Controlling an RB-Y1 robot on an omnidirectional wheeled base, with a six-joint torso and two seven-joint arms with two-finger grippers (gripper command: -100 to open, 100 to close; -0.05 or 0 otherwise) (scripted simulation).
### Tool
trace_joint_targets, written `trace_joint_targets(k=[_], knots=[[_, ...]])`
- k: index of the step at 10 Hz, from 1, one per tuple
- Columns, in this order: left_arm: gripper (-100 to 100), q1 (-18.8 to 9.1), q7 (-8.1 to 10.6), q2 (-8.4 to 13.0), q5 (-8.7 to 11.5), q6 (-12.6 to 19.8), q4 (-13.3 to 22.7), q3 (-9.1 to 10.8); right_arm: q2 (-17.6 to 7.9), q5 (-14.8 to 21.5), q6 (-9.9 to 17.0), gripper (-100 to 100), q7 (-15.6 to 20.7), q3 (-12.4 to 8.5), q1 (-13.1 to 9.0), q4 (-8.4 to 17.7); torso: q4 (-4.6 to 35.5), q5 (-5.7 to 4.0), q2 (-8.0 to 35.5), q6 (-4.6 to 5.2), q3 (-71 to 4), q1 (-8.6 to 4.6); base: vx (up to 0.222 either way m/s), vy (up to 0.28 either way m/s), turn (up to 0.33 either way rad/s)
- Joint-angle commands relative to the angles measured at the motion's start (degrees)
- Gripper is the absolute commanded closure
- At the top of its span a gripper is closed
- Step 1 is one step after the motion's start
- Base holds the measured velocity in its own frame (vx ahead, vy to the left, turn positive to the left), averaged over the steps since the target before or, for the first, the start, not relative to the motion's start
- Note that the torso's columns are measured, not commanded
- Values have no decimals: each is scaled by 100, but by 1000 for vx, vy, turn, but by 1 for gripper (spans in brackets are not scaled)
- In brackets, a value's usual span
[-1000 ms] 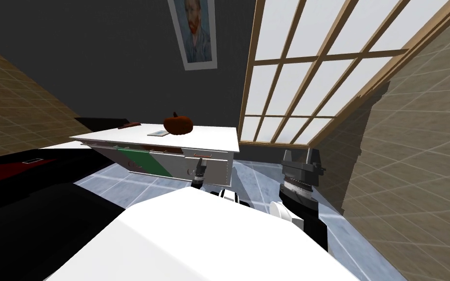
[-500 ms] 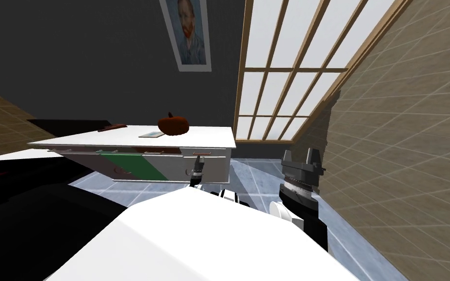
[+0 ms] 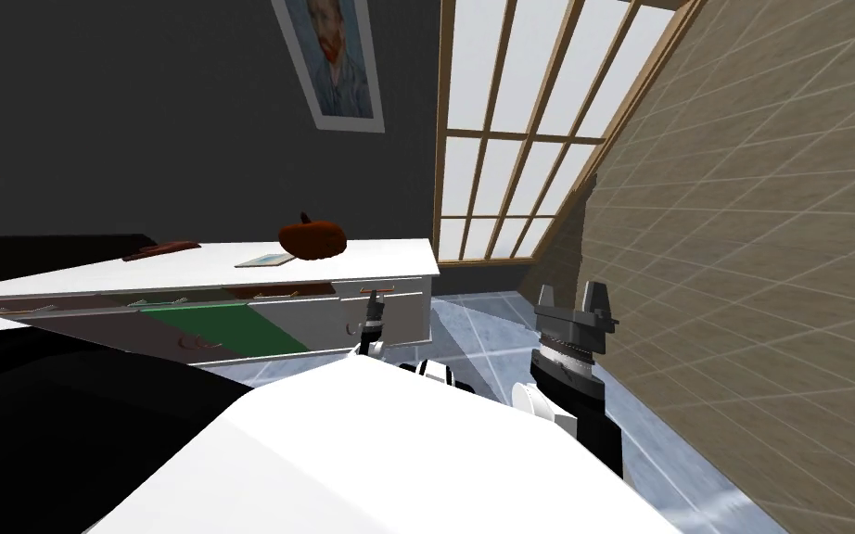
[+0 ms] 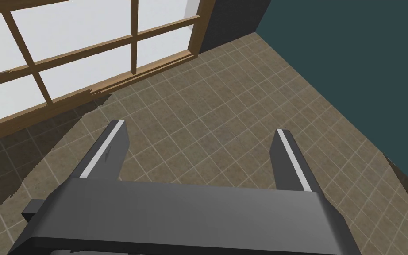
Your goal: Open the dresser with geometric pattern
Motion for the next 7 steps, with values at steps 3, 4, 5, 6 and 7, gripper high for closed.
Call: trace_joint_targets(k=[3, 4, 5, 6, 7], knots=[[-100, -550, -147, 110, 133, -67, 644, 358, 0, 0, -1, 0, 0, -1, 4, -1, -21, -2, -73, -2, -45, -9, -37, 1, -83], [-100, -559, -147, 110, 133, -67, 710, 358, 0, 0, -1, 0, 0, 0, 2, -1, -13, -1, -44, 5, -29, -8, -72, 8, -166], [-100, -807, -235, 167, 211, -86, 902, 567, 0, 0, -1, 0, 0, -1, 3, -1, -8, -1, -26, -5, -16, -4, -120, 24, -246], [-100, -834, -235, 167, 211, -86, 974, 567, 0, 0, 0, 0, 0, -1, 2, 0, -2, 0, -8, 0, -5, 1, -107, 25, -155], [-100, -834, -235, 167, 211, -86, 1009, 567, 0, 0, 0, 0, 0, -1, 3, 0, -5, 1, -20, -4, -11, 0, -46, -1, 7]])
